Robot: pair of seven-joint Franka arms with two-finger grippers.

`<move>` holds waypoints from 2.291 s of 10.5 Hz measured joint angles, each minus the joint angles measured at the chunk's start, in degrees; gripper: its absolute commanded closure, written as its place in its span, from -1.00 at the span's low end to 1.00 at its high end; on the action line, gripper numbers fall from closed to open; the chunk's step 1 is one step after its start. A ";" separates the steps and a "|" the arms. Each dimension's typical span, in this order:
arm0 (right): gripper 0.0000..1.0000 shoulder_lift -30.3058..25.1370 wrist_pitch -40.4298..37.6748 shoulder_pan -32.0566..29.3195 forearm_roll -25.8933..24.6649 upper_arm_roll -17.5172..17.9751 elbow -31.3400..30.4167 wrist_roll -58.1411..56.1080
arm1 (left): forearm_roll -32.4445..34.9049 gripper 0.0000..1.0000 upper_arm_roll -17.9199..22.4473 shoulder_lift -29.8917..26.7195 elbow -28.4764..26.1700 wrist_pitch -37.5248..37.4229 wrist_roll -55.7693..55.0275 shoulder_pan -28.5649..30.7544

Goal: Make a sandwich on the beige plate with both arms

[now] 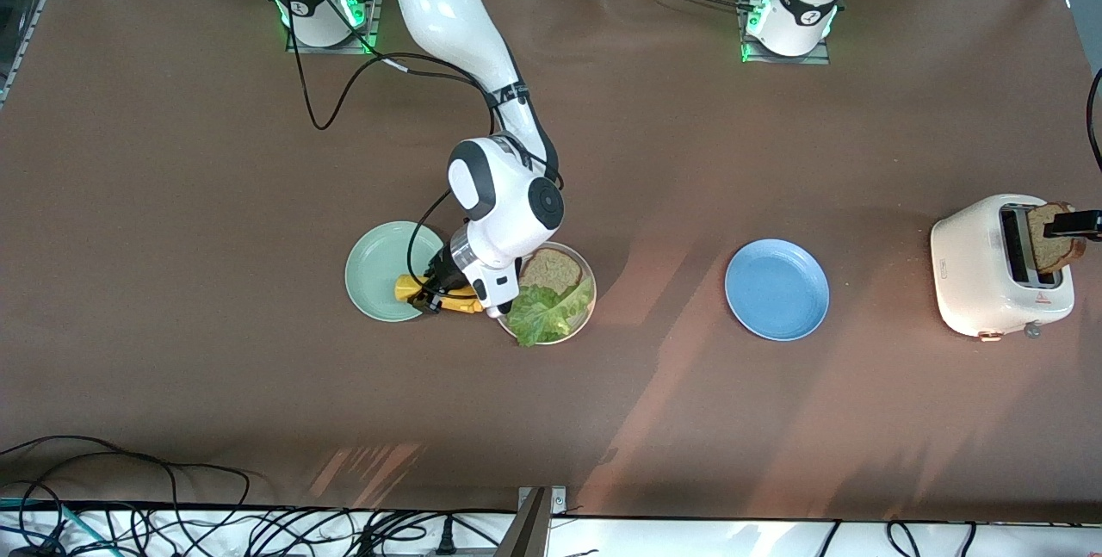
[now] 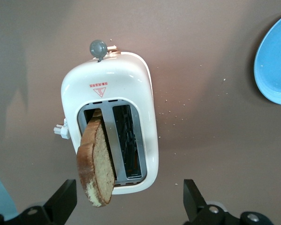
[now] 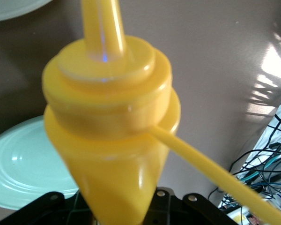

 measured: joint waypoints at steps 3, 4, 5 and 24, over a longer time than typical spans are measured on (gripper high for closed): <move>1.00 -13.83 0.52 -16.44 0.18 14.80 -2.07 -2.20 | 0.00 -1.00 -0.02 0.00 0.02 -0.02 -0.01 -0.24; 1.00 -18.72 0.45 -24.97 0.54 22.10 -2.54 -4.40 | 0.00 -1.00 -0.02 0.00 0.03 -0.02 -0.01 -0.25; 1.00 -22.66 0.14 -33.61 1.52 29.56 -3.04 -7.17 | 0.00 -1.00 -0.02 -0.01 0.02 -0.02 -0.01 -0.27; -0.99 -7.39 -7.35 -66.95 50.21 40.41 -5.25 -75.94 | 0.00 -1.00 -0.11 -0.03 0.10 -0.03 -0.26 -0.59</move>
